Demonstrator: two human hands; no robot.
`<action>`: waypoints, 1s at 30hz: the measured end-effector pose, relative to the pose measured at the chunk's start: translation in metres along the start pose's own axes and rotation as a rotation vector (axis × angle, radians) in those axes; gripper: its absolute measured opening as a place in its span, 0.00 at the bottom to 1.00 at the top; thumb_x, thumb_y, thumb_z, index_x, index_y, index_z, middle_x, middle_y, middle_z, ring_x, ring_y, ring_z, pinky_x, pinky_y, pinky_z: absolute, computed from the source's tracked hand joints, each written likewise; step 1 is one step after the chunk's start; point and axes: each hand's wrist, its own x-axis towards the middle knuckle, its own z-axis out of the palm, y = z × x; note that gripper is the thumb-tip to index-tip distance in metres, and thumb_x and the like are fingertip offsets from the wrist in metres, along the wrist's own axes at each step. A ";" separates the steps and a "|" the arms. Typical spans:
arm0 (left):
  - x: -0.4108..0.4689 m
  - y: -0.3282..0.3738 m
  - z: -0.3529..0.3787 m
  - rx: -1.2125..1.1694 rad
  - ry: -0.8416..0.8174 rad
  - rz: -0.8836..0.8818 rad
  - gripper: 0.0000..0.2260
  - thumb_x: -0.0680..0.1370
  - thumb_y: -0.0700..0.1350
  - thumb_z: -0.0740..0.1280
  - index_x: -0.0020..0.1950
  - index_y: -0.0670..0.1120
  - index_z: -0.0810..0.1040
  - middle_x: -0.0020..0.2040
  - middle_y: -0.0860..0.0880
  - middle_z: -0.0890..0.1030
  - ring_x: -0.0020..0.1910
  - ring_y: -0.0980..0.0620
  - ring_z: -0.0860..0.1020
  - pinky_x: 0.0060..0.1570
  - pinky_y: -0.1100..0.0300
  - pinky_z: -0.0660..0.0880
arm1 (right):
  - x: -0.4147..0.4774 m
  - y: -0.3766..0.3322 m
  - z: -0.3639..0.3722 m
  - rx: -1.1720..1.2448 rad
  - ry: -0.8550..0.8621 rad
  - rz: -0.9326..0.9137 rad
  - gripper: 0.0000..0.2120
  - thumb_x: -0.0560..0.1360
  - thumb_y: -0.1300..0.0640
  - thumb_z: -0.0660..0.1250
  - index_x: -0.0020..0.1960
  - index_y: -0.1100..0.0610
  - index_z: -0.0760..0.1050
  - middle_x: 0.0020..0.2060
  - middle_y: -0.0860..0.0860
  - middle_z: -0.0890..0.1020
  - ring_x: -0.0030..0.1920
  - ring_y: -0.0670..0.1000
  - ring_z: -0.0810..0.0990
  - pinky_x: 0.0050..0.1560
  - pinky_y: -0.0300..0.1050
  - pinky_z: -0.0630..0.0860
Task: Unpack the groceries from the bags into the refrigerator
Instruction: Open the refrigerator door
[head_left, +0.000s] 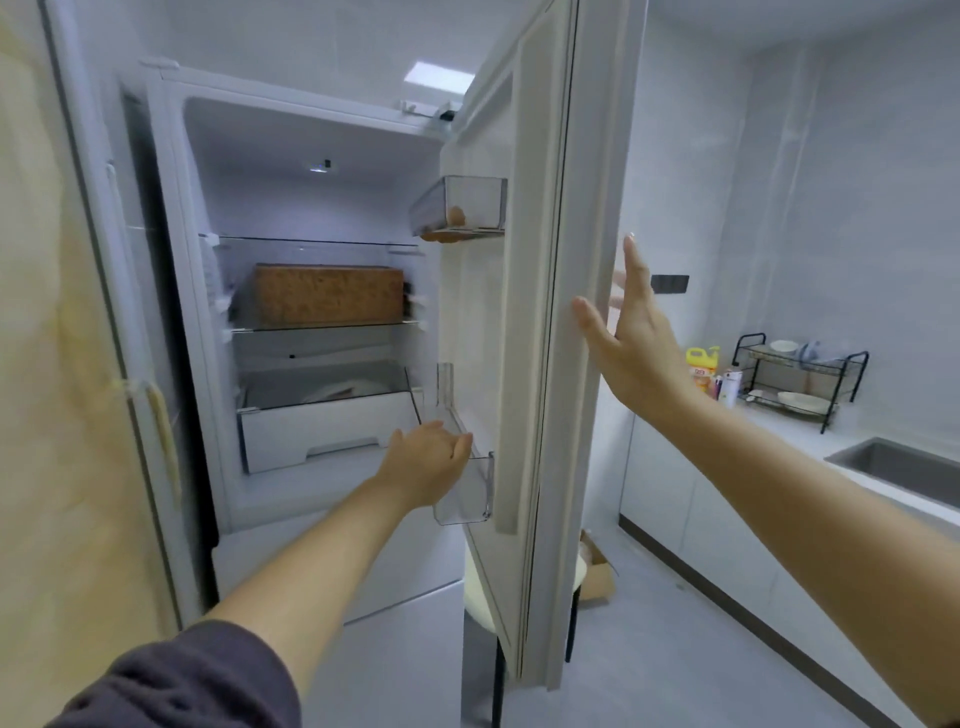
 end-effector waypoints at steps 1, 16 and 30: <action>0.001 0.006 0.001 0.015 0.006 -0.005 0.18 0.83 0.47 0.47 0.45 0.45 0.74 0.56 0.41 0.76 0.65 0.41 0.69 0.66 0.41 0.63 | -0.011 0.004 -0.002 -0.022 -0.023 0.060 0.38 0.80 0.41 0.60 0.79 0.44 0.40 0.77 0.48 0.62 0.73 0.50 0.67 0.69 0.55 0.68; 0.024 0.112 0.042 0.085 0.108 -0.099 0.14 0.80 0.38 0.50 0.57 0.46 0.73 0.54 0.46 0.76 0.64 0.43 0.66 0.67 0.30 0.53 | -0.047 0.081 -0.013 -0.251 -0.032 0.371 0.44 0.79 0.50 0.66 0.80 0.52 0.38 0.79 0.50 0.53 0.77 0.54 0.58 0.68 0.52 0.65; 0.098 0.086 0.056 -0.257 0.334 0.066 0.19 0.82 0.58 0.53 0.66 0.48 0.71 0.67 0.52 0.70 0.73 0.50 0.61 0.72 0.36 0.45 | -0.001 0.173 -0.041 -0.315 -0.053 0.407 0.41 0.80 0.58 0.64 0.80 0.54 0.37 0.79 0.55 0.53 0.77 0.56 0.57 0.70 0.52 0.62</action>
